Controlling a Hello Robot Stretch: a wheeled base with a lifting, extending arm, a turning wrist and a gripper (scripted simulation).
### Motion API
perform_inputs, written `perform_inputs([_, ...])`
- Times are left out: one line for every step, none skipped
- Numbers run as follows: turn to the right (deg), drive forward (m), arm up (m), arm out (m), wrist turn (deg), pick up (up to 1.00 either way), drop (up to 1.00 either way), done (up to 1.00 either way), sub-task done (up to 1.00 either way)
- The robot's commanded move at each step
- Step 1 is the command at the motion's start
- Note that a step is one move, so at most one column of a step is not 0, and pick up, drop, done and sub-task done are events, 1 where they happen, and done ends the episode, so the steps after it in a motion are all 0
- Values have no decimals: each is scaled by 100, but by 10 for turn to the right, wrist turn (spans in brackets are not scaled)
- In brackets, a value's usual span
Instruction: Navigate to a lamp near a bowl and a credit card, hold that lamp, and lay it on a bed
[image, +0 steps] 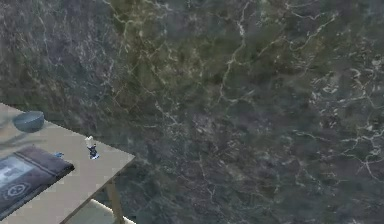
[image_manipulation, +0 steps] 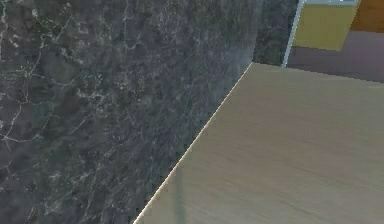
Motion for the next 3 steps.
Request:
perform_inputs([-450, 0, 0, 0, 0, 0, 0, 0, 0])
perform_inputs([-450, 0, 0, 0, 0, 0, 0, 0, 0])
perform_inputs([-300, 0, 0, 0, 0, 0, 0, 0, 0])
